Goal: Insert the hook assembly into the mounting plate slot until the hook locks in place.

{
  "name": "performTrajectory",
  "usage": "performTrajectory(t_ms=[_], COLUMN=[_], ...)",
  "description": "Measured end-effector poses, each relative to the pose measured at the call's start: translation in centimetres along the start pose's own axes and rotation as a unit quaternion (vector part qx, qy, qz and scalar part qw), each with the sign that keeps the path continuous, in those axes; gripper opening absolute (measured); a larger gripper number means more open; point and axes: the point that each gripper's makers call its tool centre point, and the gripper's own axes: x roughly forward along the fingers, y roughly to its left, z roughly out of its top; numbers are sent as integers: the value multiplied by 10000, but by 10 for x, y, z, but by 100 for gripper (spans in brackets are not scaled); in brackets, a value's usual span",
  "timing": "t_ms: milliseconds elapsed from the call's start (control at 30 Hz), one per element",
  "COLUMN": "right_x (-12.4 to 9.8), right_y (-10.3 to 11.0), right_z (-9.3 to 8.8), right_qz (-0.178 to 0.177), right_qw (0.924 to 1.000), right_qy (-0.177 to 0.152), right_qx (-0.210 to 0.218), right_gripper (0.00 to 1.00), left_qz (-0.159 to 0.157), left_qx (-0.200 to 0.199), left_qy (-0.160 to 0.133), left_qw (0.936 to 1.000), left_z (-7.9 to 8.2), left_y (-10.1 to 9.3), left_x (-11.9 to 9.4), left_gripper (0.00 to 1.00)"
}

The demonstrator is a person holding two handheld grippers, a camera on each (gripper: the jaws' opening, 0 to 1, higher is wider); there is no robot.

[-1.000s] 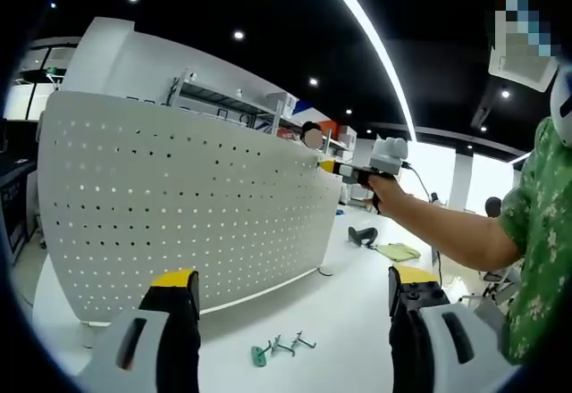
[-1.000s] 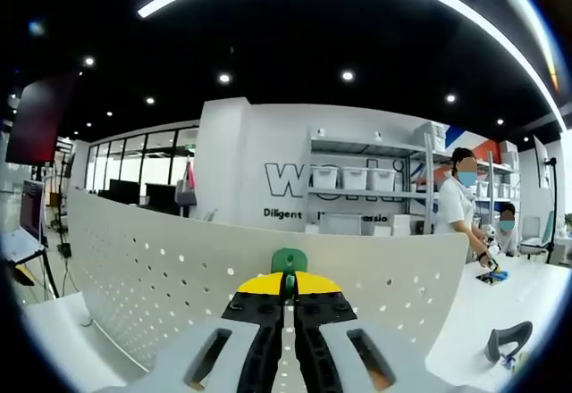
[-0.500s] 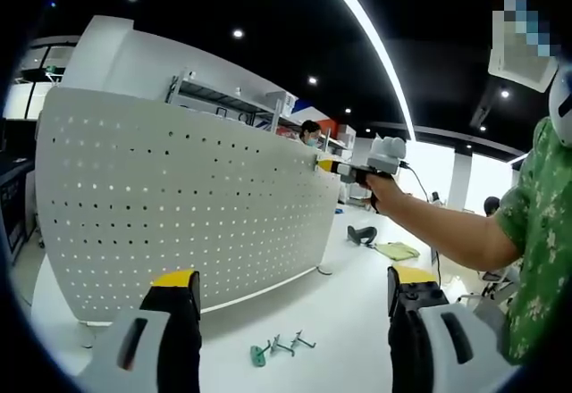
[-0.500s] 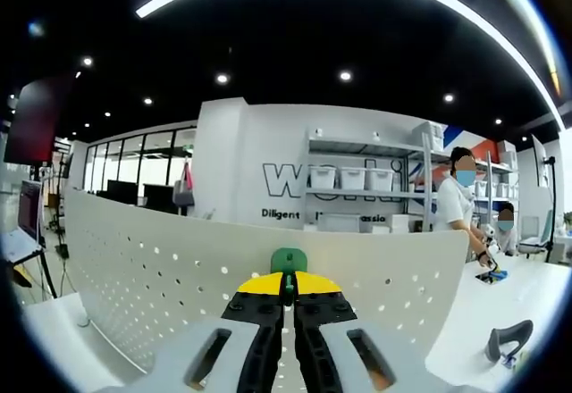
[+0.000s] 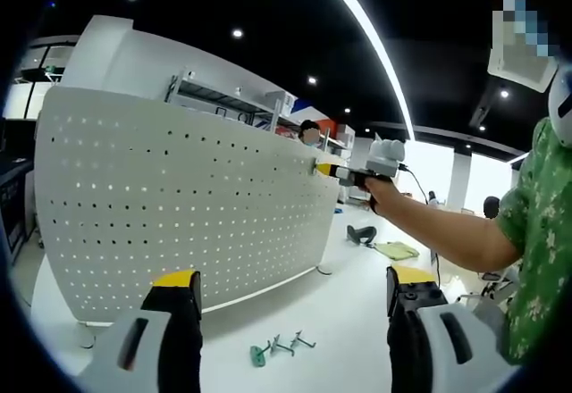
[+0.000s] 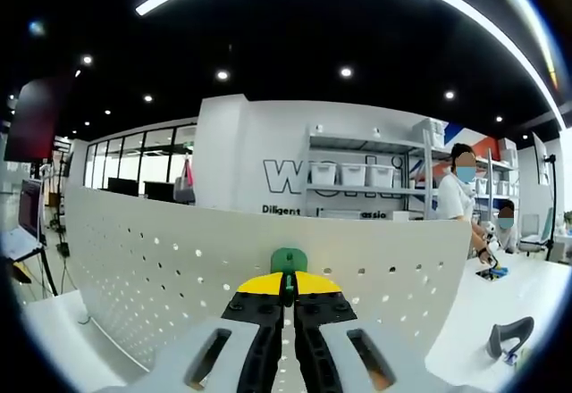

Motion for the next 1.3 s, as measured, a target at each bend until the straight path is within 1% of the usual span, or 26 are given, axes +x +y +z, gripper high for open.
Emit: performTrajectory(t_ms=[533,1300], right_x=[-1,3], right_y=[-1,-1], right_z=[-6,-11], right_qz=[-12,22], right_qw=[10000,9999], right_qy=[43,136], right_qx=[22,-74], right_gripper=[1,1], left_qz=[-8,10], left_qx=[14,38], left_qy=[-6,19], left_qw=[10000,10000], left_z=[1,1], left_y=[0,1], left_x=[1,0], left_gripper=[86,85])
